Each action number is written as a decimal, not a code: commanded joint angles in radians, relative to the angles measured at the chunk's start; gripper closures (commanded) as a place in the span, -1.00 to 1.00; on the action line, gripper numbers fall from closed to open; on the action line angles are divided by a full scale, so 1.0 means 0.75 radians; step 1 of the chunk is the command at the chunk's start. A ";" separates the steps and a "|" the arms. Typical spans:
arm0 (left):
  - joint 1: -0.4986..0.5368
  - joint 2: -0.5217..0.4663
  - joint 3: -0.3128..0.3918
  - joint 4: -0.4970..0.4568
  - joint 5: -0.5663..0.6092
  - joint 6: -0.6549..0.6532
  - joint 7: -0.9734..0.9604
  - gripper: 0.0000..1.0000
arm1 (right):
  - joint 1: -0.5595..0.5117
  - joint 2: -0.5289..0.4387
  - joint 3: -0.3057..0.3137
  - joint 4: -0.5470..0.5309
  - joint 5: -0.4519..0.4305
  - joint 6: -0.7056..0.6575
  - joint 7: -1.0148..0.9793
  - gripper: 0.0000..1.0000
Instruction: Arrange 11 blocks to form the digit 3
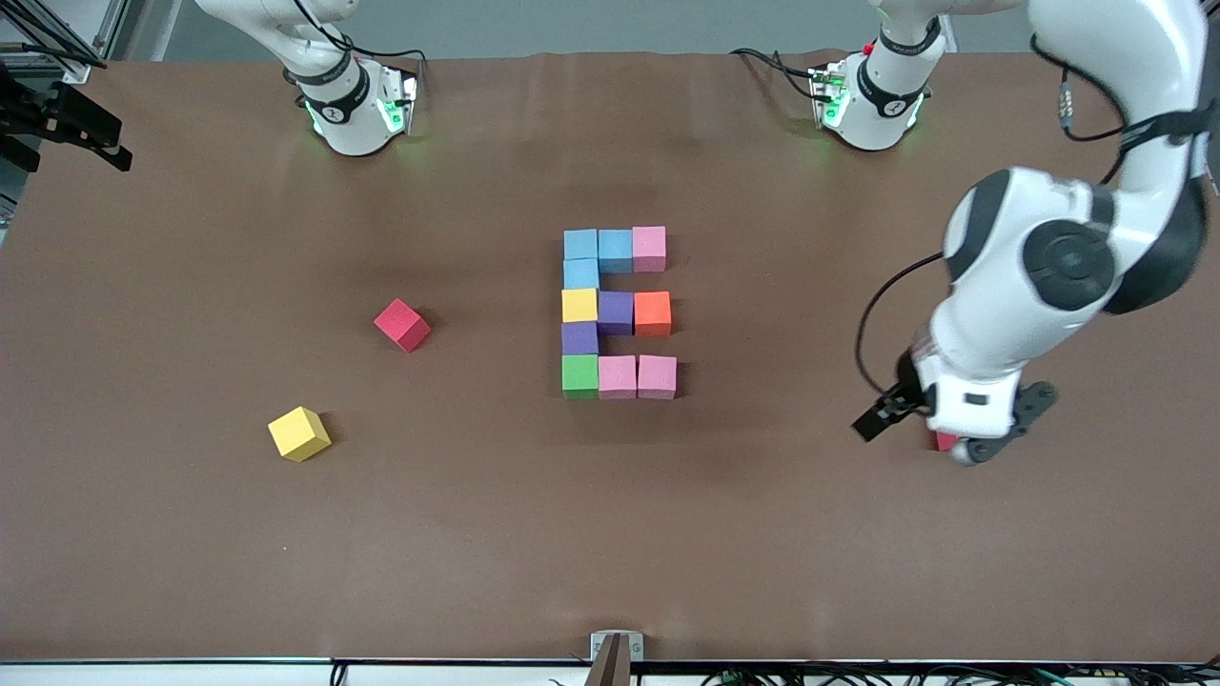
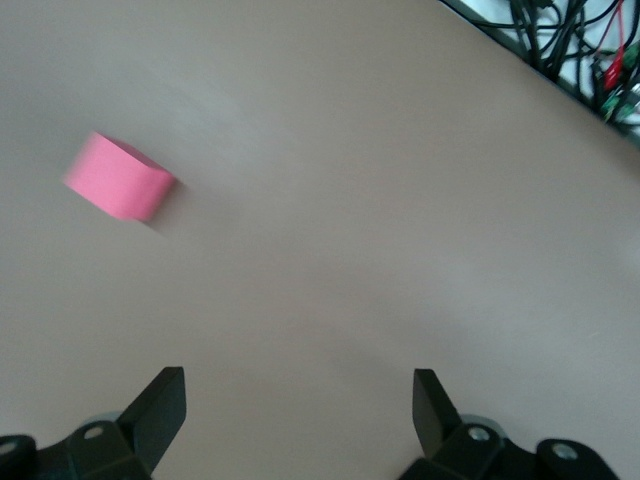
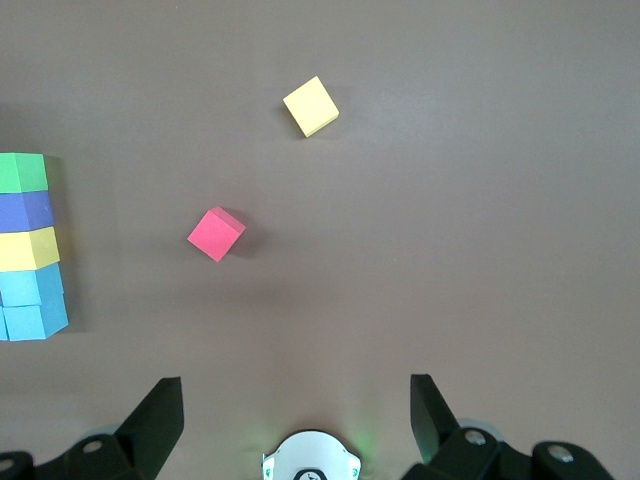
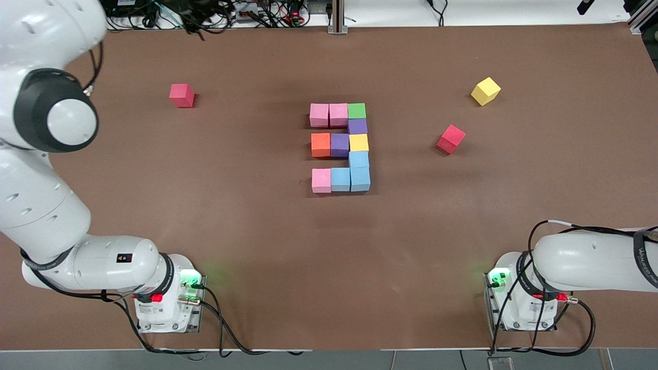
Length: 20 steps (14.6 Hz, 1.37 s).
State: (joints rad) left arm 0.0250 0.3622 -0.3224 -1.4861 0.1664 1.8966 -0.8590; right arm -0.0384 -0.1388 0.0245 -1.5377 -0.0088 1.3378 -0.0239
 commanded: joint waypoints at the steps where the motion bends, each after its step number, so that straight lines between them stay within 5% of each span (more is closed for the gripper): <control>1: 0.085 -0.153 -0.008 -0.021 0.005 -0.143 0.232 -1.00 | -0.028 -0.015 0.006 -0.032 -0.011 0.026 -0.023 -1.00; 5: 0.148 -0.317 -0.010 -0.021 -0.005 -0.387 0.466 -1.00 | -0.055 -0.013 0.006 -0.034 -0.007 0.026 -0.078 -1.00; 8: 0.255 -0.405 -0.006 -0.019 -0.156 -0.483 0.658 -1.00 | -0.082 -0.009 0.006 -0.036 -0.003 0.026 -0.111 -1.00; 13: 0.032 -0.538 0.284 -0.048 -0.187 -0.627 0.847 -1.00 | -0.082 -0.009 0.008 -0.038 -0.003 0.024 -0.111 -1.00; 20: 0.016 -0.561 0.309 -0.088 -0.197 -0.633 0.904 -1.00 | -0.080 -0.011 0.008 -0.042 0.026 0.022 -0.109 -1.00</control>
State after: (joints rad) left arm 0.0418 -0.0407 -0.1018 -1.5342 0.0375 1.4131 -0.2226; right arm -0.0835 -0.1323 0.0212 -1.5463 -0.0026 1.3443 -0.0918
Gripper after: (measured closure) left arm 0.000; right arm 0.000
